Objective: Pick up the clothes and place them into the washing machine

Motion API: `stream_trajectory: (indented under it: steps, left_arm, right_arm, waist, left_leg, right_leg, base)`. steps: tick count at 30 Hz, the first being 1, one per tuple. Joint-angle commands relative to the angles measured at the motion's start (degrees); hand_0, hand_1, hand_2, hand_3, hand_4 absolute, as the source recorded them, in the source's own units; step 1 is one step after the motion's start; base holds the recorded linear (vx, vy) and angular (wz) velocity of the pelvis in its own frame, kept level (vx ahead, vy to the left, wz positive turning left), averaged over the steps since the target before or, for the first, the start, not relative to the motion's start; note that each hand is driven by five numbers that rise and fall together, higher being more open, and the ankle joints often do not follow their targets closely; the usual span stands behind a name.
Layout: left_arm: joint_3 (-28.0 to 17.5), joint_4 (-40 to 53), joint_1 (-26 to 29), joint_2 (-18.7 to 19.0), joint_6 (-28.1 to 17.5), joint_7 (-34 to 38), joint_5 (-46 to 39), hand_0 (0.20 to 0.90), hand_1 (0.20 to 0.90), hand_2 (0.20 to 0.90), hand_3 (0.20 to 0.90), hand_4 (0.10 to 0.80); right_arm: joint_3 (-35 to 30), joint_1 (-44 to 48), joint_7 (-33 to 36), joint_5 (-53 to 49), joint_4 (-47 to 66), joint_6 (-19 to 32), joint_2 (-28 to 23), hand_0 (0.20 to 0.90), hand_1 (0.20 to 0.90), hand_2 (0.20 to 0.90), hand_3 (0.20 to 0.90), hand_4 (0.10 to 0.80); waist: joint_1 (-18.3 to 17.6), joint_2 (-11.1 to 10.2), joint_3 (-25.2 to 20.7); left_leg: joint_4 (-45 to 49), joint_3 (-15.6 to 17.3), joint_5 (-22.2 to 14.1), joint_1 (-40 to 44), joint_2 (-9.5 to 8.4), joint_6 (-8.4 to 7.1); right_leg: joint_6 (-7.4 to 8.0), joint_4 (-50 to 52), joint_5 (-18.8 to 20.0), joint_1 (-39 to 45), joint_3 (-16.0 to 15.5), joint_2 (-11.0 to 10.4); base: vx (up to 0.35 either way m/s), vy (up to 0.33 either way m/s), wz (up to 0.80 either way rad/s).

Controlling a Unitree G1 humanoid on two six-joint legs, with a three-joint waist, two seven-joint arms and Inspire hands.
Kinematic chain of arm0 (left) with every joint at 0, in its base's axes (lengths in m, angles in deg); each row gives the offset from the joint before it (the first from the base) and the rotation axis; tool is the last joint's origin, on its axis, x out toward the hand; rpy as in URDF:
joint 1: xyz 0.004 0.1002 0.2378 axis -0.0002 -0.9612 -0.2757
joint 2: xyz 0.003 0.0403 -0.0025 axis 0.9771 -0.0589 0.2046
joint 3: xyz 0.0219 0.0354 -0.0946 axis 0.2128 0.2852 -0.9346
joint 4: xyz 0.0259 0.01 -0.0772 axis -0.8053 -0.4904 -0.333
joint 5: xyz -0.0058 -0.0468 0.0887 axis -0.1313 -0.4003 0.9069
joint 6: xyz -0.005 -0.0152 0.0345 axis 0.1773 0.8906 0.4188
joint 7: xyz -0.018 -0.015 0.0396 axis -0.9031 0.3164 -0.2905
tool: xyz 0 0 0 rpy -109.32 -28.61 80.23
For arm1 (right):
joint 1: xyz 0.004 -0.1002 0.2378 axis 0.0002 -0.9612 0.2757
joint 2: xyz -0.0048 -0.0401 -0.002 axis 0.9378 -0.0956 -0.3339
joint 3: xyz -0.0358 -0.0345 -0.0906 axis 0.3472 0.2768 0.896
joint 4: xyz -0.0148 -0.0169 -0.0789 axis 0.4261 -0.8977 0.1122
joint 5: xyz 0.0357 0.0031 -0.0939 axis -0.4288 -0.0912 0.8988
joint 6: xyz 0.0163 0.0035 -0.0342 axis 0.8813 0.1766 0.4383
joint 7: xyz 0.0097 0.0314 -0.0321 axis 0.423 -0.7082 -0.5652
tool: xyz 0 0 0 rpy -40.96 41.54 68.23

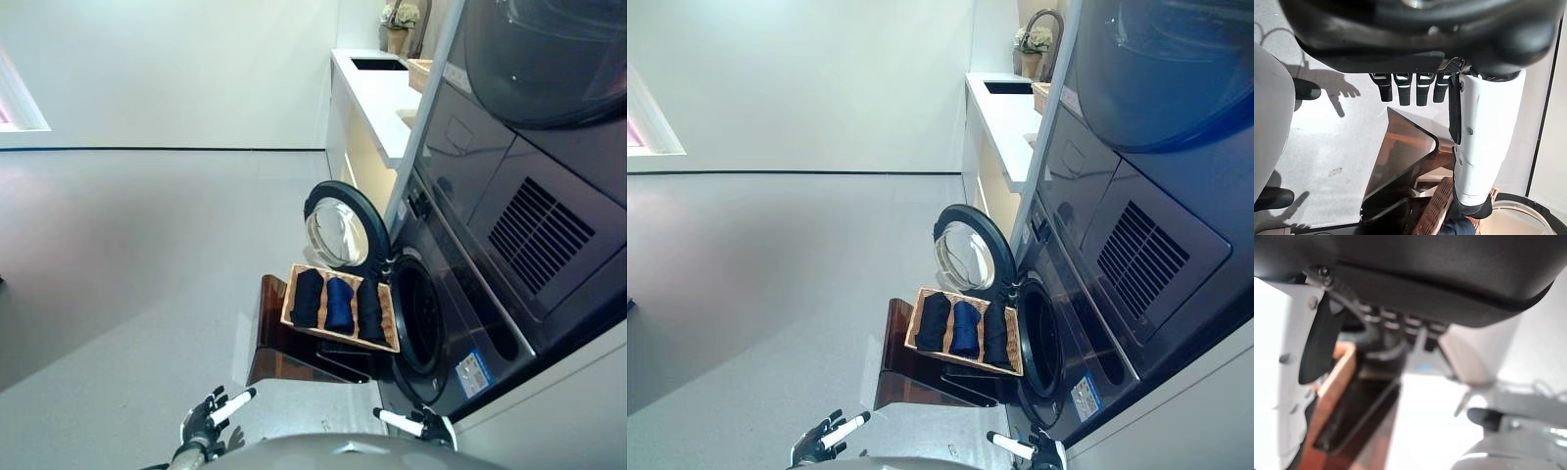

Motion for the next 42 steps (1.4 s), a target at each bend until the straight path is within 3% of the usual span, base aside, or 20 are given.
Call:
stream_trajectory:
  steps: [1, 10, 13, 16, 18, 22, 27, 31, 34, 35, 37, 38, 41, 42]
  left_arm:
    - [0.53, 1.47, 4.66, -0.98, -3.29, -0.04, 1.03, 0.900, 0.900, 0.900, 0.900, 0.800]
    - [0.14, 1.48, 5.98, -0.48, -3.33, 0.16, 0.44, 0.900, 0.900, 0.900, 0.900, 0.800]
    - [0.05, 1.71, 6.36, 0.01, -3.00, 0.12, 0.90, 0.900, 0.900, 0.900, 0.900, 0.800]
    - [0.33, 3.02, 6.56, 0.62, -2.86, 0.02, 1.12, 0.900, 0.900, 0.900, 0.900, 0.800]
    - [-0.09, 3.45, 6.94, 1.62, -2.73, -0.01, 1.15, 0.900, 0.900, 0.900, 0.900, 0.800]
    - [-1.37, 3.14, 6.91, 2.36, -2.78, -0.16, 1.17, 0.900, 0.900, 0.900, 0.900, 0.800]
    - [-2.43, 3.00, 6.26, 2.54, -3.15, -0.14, 1.14, 0.900, 0.900, 0.900, 0.900, 0.800]
    - [-2.06, 4.46, 4.98, 2.01, -3.16, -0.05, 0.58, 0.900, 0.900, 0.900, 0.900, 0.800]
    - [-1.51, 4.32, 4.48, 1.57, -2.93, 0.08, 0.23, 0.900, 0.900, 0.900, 0.900, 0.800]
    - [-1.47, 4.60, 4.59, 1.38, -2.72, 0.23, -0.37, 0.900, 0.900, 0.900, 0.900, 0.800]
    - [-1.32, 4.65, 4.40, 1.09, -2.41, 0.07, -1.06, 0.900, 0.900, 0.900, 0.900, 0.800]
    - [-1.59, 3.71, 4.37, 0.91, -2.32, 0.29, -1.21, 0.900, 0.900, 0.900, 0.900, 0.800]
    - [-1.77, 1.55, 4.65, 0.06, -2.32, 0.64, -2.18, 0.900, 0.900, 0.900, 0.900, 0.800]
    - [-1.78, 1.54, 4.66, 0.03, -2.33, 0.63, -2.19, 0.900, 0.900, 0.900, 0.900, 0.800]
  right_arm:
    - [-1.56, 6.12, 0.17, -2.28, -0.92, 2.99, -2.62, 0.900, 0.900, 0.900, 0.900, 0.800]
    - [-2.44, 7.37, -0.28, -3.78, -1.03, 2.68, -2.74, 0.900, 0.900, 0.900, 0.900, 0.800]
    - [-3.45, 7.18, -0.52, -5.02, -0.08, 2.84, -2.87, 0.900, 0.900, 0.900, 0.900, 0.800]
    - [-4.26, 6.99, -0.51, -5.87, 0.11, 3.02, -3.28, 0.900, 0.900, 0.900, 0.900, 0.800]
    - [-4.64, 7.03, -0.38, -6.06, 0.32, 2.97, -3.38, 0.900, 0.900, 0.900, 0.900, 0.800]
    - [-6.23, 6.05, -0.83, -6.69, -0.40, 3.05, -3.42, 0.900, 0.900, 0.900, 0.900, 0.800]
    - [-6.60, 6.45, -0.52, -6.82, -0.74, 3.16, -3.46, 0.900, 0.900, 0.900, 0.900, 0.800]
    - [-6.25, 5.84, -0.11, -6.27, 0.15, 2.95, -3.11, 0.900, 0.900, 0.900, 0.900, 0.800]
    - [-6.04, 5.16, -0.19, -6.01, 0.00, 2.69, -2.95, 0.900, 0.900, 0.900, 0.900, 0.800]
    - [-5.70, 4.81, -0.34, -5.85, 0.04, 2.52, -2.66, 0.900, 0.900, 0.900, 0.900, 0.800]
    - [-5.38, 4.73, -0.63, -5.74, -0.21, 2.37, -2.59, 0.900, 0.900, 0.900, 0.900, 0.800]
    - [-5.09, 4.86, -0.57, -5.49, -0.32, 2.38, -2.38, 0.900, 0.900, 0.900, 0.900, 0.800]
    - [-4.34, 6.00, -0.32, -5.62, -0.34, 2.92, -2.69, 0.900, 0.900, 0.900, 0.900, 0.800]
    - [-4.33, 6.02, -0.32, -5.63, -0.35, 2.93, -2.72, 0.900, 0.900, 0.900, 0.900, 0.800]
  waist:
    - [-0.12, 0.73, 2.07]
    - [0.63, 0.30, 3.25]
    - [0.41, -0.04, 4.08]
    - [-0.11, 0.07, 5.34]
    - [-0.57, 0.59, 6.33]
    - [-2.11, 0.68, 6.05]
    - [-4.43, -0.80, 6.58]
    - [-4.97, -1.11, 6.89]
    - [-5.02, -1.55, 6.55]
    - [-4.82, -1.38, 6.59]
    - [-4.36, -0.82, 6.12]
    - [-3.97, -0.69, 5.49]
    - [-4.46, 0.21, 3.95]
    - [-4.50, 0.33, 3.95]
  left_leg:
    - [-0.12, -2.56, -0.94, 0.08, -2.21, -0.65]
    - [1.77, -2.71, -2.56, 0.05, -5.22, 2.16]
    - [5.33, -3.44, -4.77, -0.40, -6.92, 3.66]
    - [8.86, -3.65, -6.68, -0.76, -8.88, 5.38]
    - [10.42, -3.66, -7.36, -1.00, -9.01, 5.92]
    - [9.86, -4.45, -8.80, 1.10, -9.03, 4.92]
    - [7.29, -6.44, -10.82, 6.27, -8.78, 3.11]
    - [6.11, -7.24, -11.38, 8.32, -7.80, 2.62]
    - [5.10, -8.09, -11.42, 9.40, -7.34, 2.48]
    - [4.93, -8.67, -10.98, 9.96, -6.57, 2.23]
    - [5.17, -8.81, -10.43, 9.90, -5.49, 1.64]
    - [5.37, -8.56, -9.12, 9.83, -4.94, 1.02]
    - [5.14, -8.61, -5.03, 9.52, -2.14, -1.24]
    - [4.98, -8.62, -4.99, 9.62, -2.01, -1.29]
  right_leg:
    - [0.20, 1.75, 3.89, -3.05, -2.28, 0.46]
    - [1.35, 10.90, 2.81, -6.90, -0.36, -2.69]
    - [1.36, 17.74, 5.56, -9.16, 0.46, -4.76]
    - [0.36, 26.21, 12.12, -13.12, 1.84, -6.28]
    - [-0.52, 30.02, 12.11, -15.74, 0.81, -6.08]
    - [-0.13, 22.55, 8.95, -17.43, -3.48, -5.39]
    - [3.64, 4.55, 16.29, -21.68, -4.03, -5.08]
    - [4.61, 2.18, 19.43, -22.11, -3.09, -4.33]
    - [4.69, 4.65, 20.21, -21.70, -1.10, -4.17]
    - [3.94, 8.26, 18.26, -22.13, -1.29, -3.48]
    - [2.27, 11.86, 12.19, -21.30, -3.01, -2.09]
    - [1.77, 10.78, 11.48, -20.24, -4.77, -1.51]
    - [1.14, 9.98, 10.03, -19.14, -5.72, 1.09]
    - [1.11, 9.94, 10.01, -19.07, -5.81, 1.19]
  base:
    - [-0.014, 0.057, -0.04]
    - [0.000, 0.113, -0.06]
    - [0.020, 0.167, -0.08]
    - [0.007, 0.213, -0.09]
    - [0.010, 0.188, 0.05]
    - [0.160, 0.034, 0.12]
    - [0.229, -0.049, 0.22]
    - [0.164, -0.043, 0.00]
    - [0.169, -0.080, 0.18]
    - [0.157, -0.088, 0.31]
    - [0.120, -0.087, 0.44]
    - [0.151, -0.136, 0.63]
    - [0.140, -0.131, 0.29]
    - [0.133, -0.152, -0.05]
